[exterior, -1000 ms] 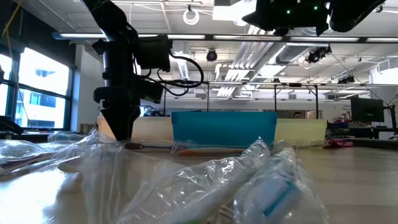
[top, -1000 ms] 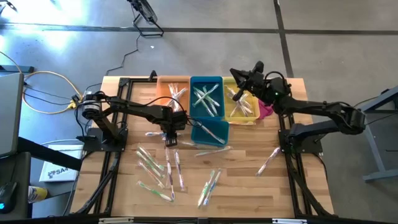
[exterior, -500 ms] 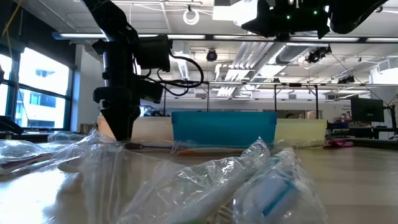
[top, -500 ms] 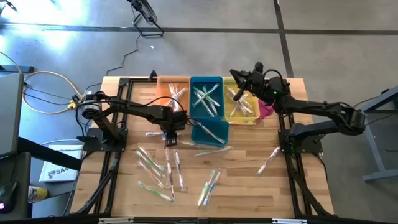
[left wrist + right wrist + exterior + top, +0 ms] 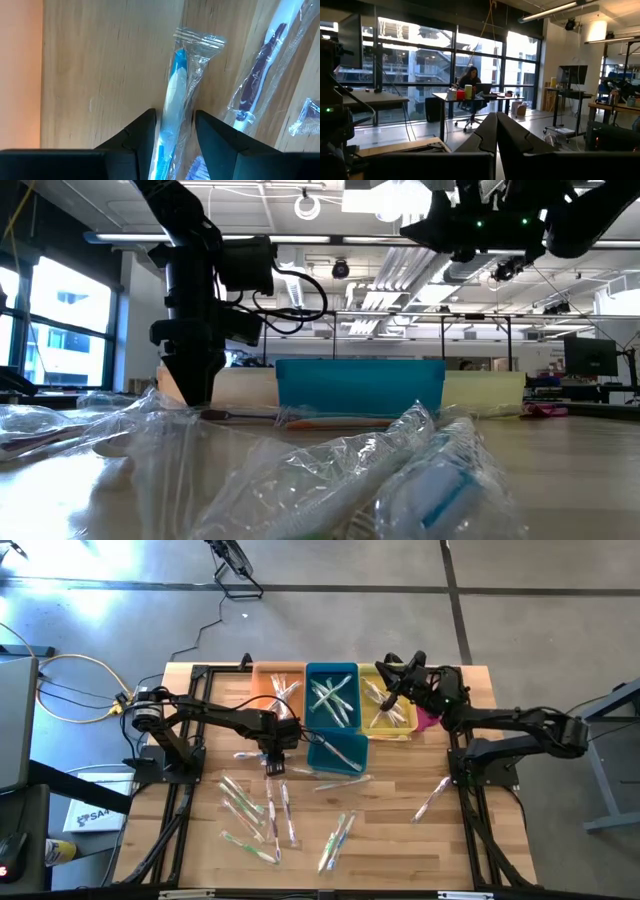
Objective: Pick & Place Toothbrushes
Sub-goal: Put the blue toothbrush into the orange bin
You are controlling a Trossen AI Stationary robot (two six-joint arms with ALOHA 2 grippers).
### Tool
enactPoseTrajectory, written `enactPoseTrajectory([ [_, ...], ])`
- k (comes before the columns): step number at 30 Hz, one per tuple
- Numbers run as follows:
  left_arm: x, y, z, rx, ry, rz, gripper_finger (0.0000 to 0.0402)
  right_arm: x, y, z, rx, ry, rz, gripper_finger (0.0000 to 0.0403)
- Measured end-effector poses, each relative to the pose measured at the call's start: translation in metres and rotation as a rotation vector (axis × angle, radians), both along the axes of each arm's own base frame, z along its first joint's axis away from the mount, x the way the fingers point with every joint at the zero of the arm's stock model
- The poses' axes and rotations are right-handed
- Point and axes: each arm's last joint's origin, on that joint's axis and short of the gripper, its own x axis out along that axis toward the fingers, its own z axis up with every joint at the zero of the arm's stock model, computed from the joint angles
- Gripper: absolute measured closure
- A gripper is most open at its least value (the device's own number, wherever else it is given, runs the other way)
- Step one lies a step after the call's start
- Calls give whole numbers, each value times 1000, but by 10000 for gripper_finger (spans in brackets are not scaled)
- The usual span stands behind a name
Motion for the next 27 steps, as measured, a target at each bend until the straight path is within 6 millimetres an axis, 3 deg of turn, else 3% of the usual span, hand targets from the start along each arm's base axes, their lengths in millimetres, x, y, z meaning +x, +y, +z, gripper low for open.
enactPoseTrajectory([
  [6, 0, 0, 0, 6, 2, 4, 275, 0, 3, -10, 28, 38, 87, 401],
  [18, 0, 1, 0, 19, 5, 7, 379, -5, 6, -27, 67, 75, 123, 401],
  [27, -1, 1, 1, 29, 5, 10, 374, -5, 7, -27, 53, 76, 130, 401],
])
